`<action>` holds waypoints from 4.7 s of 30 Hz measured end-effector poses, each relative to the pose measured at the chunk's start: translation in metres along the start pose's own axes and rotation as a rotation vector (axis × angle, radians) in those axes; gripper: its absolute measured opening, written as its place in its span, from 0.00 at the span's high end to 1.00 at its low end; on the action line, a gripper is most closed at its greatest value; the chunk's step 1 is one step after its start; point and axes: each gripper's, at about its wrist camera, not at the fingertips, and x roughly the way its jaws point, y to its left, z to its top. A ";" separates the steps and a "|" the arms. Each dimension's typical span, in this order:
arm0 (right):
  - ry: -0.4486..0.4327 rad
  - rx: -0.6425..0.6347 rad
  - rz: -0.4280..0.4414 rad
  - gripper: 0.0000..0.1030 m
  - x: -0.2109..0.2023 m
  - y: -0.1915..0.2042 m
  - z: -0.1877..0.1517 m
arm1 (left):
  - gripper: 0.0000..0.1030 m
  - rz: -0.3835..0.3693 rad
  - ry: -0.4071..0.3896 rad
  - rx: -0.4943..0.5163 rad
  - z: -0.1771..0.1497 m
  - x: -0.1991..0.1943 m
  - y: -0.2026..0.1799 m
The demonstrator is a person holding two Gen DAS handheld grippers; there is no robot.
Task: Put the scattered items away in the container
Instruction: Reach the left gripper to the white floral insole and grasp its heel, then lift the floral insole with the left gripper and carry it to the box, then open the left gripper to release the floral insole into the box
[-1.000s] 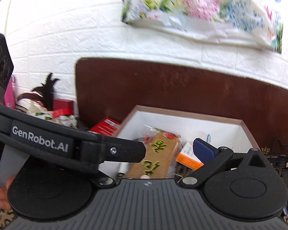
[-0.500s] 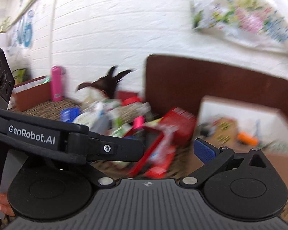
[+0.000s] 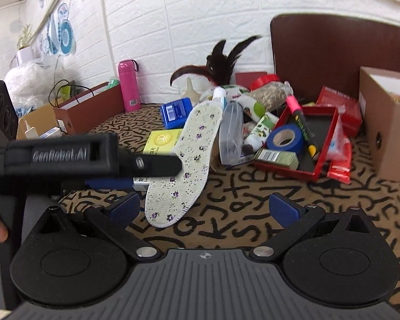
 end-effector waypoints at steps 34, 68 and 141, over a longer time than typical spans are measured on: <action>0.199 0.157 0.078 0.59 0.010 -0.022 -0.023 | 0.18 -0.269 0.277 0.015 -0.043 0.039 -0.019; 0.202 0.191 0.072 0.54 0.042 -0.040 -0.014 | 0.58 -0.205 0.257 -0.072 -0.028 0.057 -0.005; -0.140 0.189 -0.458 0.15 -0.041 -0.298 0.091 | 0.01 -0.364 0.072 0.340 0.084 0.233 -0.316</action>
